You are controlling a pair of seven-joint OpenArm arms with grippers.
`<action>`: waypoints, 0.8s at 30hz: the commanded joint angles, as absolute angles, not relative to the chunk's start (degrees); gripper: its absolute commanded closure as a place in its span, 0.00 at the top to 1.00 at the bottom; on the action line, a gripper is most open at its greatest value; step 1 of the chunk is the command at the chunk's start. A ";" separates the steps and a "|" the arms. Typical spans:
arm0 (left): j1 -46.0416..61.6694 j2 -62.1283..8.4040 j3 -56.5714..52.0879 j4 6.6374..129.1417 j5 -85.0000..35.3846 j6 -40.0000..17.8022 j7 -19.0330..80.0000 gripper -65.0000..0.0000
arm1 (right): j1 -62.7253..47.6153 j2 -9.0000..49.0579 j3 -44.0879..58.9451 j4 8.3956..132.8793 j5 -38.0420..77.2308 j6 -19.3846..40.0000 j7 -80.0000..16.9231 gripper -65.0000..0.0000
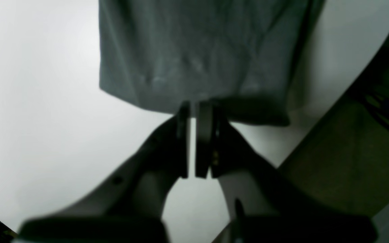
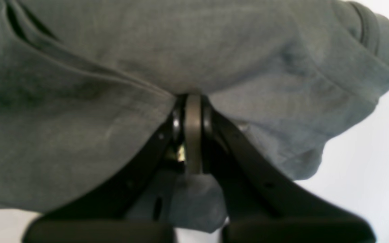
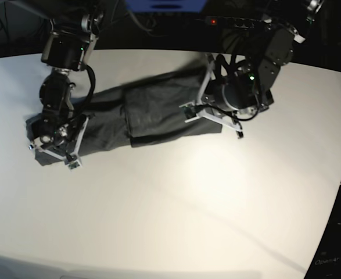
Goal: Fold the T-shirt properly
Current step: 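Move the left gripper to the folded end and press it flat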
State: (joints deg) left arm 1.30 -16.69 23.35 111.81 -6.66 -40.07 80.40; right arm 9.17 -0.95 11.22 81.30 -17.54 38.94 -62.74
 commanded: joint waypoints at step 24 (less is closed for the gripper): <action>-3.47 -14.20 22.64 97.63 -6.02 -40.00 80.00 0.05 | 7.69 -0.75 11.38 80.40 -15.60 40.00 -63.43 0.00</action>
State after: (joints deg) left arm -2.94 -14.11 22.76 97.10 -6.17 -40.10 80.18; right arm 8.64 -0.45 11.29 81.41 -16.97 38.94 -62.22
